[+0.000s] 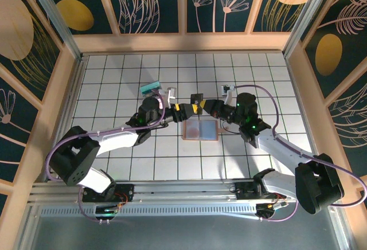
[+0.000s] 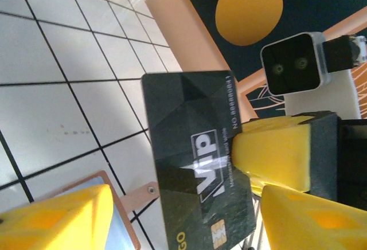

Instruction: Take the credit cards out of the card holder

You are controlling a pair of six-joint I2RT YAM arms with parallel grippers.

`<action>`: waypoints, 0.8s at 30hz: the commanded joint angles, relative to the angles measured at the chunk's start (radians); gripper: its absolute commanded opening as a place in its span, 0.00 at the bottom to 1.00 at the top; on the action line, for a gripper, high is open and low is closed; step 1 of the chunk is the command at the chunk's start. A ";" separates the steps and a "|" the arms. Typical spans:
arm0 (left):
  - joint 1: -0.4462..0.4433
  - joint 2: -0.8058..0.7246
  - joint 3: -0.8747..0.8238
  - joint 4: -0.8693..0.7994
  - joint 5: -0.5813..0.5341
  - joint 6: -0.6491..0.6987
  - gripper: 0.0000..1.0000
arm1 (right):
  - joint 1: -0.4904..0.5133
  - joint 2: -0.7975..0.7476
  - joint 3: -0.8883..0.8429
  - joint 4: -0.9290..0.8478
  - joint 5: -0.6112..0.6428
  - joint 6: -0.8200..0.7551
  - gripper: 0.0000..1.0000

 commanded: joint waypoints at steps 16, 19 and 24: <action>0.007 0.009 0.033 0.041 0.030 0.006 0.21 | -0.005 0.009 -0.020 0.068 -0.038 0.020 0.00; 0.007 0.003 0.048 0.010 0.028 0.033 0.08 | -0.006 0.007 -0.019 0.054 -0.030 0.014 0.00; 0.009 -0.027 0.073 -0.096 0.001 0.122 0.00 | -0.004 0.004 -0.017 0.027 -0.014 0.000 0.08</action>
